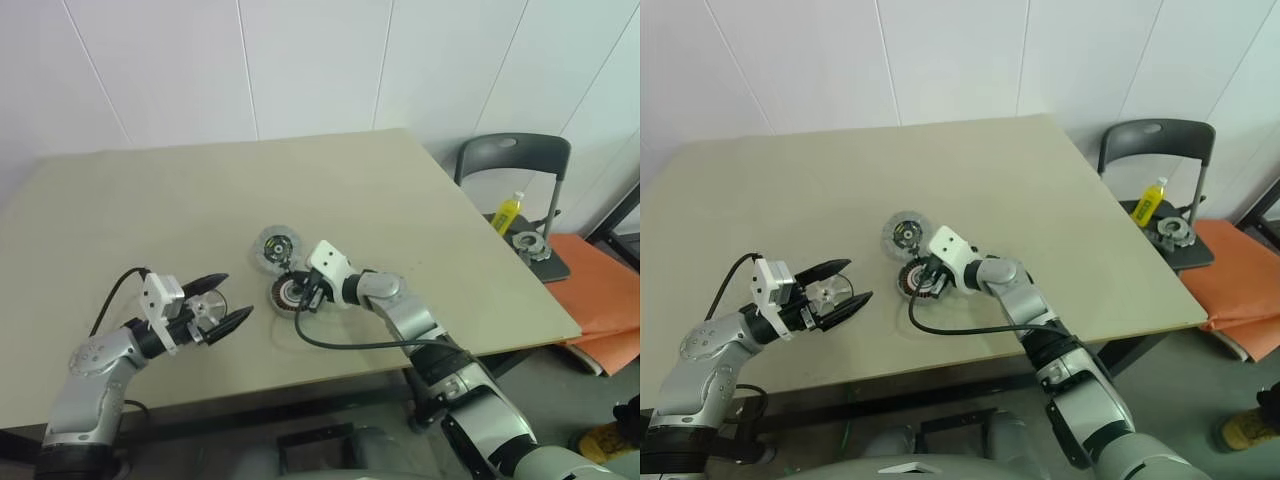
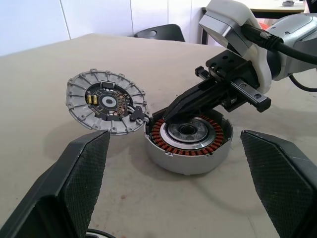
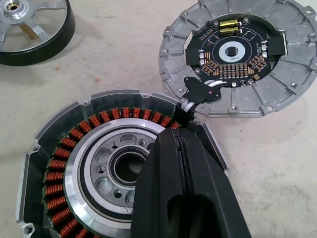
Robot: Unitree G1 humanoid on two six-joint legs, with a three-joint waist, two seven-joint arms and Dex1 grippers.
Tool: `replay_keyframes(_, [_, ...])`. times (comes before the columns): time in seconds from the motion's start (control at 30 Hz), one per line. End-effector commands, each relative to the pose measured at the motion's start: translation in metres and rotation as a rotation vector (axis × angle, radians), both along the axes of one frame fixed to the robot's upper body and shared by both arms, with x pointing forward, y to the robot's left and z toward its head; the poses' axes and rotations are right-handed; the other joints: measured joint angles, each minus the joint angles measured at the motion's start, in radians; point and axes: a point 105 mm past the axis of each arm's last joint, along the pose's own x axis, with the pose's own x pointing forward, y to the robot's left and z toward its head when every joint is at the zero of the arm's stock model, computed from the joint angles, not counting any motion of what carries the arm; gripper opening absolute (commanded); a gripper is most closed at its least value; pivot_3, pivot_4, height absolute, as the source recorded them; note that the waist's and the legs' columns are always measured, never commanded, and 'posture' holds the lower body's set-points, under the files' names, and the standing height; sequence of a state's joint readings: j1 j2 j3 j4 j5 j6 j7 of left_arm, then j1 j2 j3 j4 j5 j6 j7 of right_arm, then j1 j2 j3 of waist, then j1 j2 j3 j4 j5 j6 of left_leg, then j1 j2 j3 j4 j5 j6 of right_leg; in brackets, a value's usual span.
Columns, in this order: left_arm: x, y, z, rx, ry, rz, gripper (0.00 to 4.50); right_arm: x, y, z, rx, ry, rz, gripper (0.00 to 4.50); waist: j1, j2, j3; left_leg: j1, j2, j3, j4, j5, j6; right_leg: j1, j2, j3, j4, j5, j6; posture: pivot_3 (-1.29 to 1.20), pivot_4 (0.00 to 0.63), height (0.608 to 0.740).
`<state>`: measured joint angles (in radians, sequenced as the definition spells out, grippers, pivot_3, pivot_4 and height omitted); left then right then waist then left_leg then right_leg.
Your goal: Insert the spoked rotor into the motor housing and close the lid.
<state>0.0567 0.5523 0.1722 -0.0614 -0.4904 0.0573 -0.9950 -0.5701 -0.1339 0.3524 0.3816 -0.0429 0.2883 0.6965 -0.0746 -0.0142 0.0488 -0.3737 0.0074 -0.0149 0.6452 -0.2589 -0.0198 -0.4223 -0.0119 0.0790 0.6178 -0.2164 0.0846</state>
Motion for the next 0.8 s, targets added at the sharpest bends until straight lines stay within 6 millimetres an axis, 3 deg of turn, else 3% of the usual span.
replay_keyframes(0.03, [0.002, 0.0, 0.011, 0.012, -0.05, -0.008, 4.5, 0.001, 0.001, 0.005, 0.049, 0.032, -0.008, 0.02, 0.0, 0.0, 0.0, 0.0, 0.0, 0.0, 0.0, 0.0, 0.0, 0.0, 0.0, 0.0, 0.0, 0.0, 0.0, 0.0, 0.0, 0.74])
replay_keyframes(0.13, [0.003, 0.001, 0.014, -0.015, -0.059, 0.012, 4.5, 0.005, 0.011, 0.034, 0.25, 0.067, -0.032, 0.02, 0.0, 0.0, 0.0, 0.0, 0.0, 0.0, 0.0, 0.0, 0.0, 0.0, 0.0, 0.0, 0.0, 0.0, 0.0, 0.0, 0.0, 0.74])
replay_keyframes(0.3, [0.004, 0.011, 0.03, -0.101, -0.071, 0.066, 4.5, -0.004, 0.022, 0.066, 0.4, 0.087, 0.069, 0.02, -0.001, 0.0, 0.0, -0.001, 0.001, 0.0, 0.0, 0.0, 0.0, -0.001, 0.001, 0.0, 0.001, 0.0, 0.0, 0.0, 0.0, 0.74])
replay_keyframes(0.43, [-0.016, 0.018, 0.027, -0.124, 0.002, 0.072, 4.5, -0.021, 0.022, 0.062, 0.299, 0.06, 0.219, 0.02, -0.007, 0.0, 0.0, 0.0, 0.001, 0.0, 0.0, 0.0, 0.0, -0.001, 0.0, 0.0, 0.001, 0.0, 0.0, 0.0, 0.0, 0.74])
replay_keyframes(0.63, [-0.051, 0.03, 0.014, -0.215, 0.144, 0.148, 4.5, -0.023, 0.014, 0.065, 0.235, 0.023, 0.303, 0.02, -0.027, 0.001, 0.001, 0.0, 0.003, 0.001, -0.001, 0.0, 0.0, -0.002, -0.002, 0.0, 0.0, 0.0, 0.0, 0.0, 0.0, 0.74])
replay_keyframes(0.8, [-0.065, 0.029, 0.005, -0.404, 0.26, 0.253, 4.5, -0.03, 0.009, 0.074, 0.221, 0.007, 0.391, 0.02, -0.029, 0.001, 0.001, 0.001, 0.004, 0.002, -0.001, -0.001, -0.001, -0.003, -0.004, -0.002, -0.001, 0.001, -0.001, 0.0, 0.0, 0.74])
